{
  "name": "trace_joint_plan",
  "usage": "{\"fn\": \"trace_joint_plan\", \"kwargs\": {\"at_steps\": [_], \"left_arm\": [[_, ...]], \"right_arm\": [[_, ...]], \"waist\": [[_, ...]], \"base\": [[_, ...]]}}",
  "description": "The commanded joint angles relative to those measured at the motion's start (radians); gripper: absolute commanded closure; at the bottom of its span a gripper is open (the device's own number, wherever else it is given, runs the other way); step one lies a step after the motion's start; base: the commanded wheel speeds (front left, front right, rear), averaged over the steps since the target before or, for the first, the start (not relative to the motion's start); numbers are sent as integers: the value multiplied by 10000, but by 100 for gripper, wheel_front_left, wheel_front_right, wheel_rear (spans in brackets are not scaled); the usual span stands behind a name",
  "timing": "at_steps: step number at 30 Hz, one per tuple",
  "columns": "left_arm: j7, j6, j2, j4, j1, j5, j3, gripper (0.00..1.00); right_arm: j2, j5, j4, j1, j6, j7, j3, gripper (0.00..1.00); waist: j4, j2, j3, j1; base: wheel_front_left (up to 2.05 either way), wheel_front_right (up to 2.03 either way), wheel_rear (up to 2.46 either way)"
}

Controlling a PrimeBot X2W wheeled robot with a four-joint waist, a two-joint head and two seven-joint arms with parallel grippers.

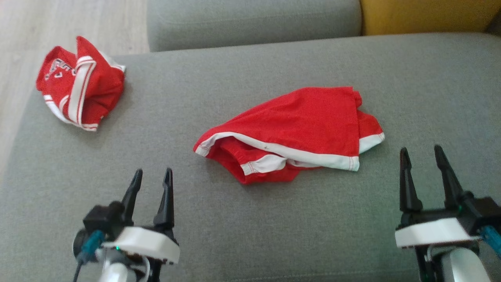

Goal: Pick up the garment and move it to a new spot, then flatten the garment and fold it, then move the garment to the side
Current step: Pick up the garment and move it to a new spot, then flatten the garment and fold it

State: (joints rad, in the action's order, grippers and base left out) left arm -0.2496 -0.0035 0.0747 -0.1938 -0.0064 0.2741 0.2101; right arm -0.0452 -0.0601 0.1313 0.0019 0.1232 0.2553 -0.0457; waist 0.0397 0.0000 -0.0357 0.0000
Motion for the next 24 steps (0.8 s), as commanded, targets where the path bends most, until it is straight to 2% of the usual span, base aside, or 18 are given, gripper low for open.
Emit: {"fn": "trace_joint_plan", "kwargs": {"at_steps": [1,24], "left_arm": [[-121,67,-35,391,-205,-72,-411,0],[-122,113,-242,427,281,-343,-534,0]], "right_arm": [[-51,26,-323,-123,75,65,163,0],[-51,-129,-113,69,75,65,252,0]], "waist": [[-143,0,173,0],[-368,0,338,0]], "base": [[0,0,0],[0,0,0]]}}
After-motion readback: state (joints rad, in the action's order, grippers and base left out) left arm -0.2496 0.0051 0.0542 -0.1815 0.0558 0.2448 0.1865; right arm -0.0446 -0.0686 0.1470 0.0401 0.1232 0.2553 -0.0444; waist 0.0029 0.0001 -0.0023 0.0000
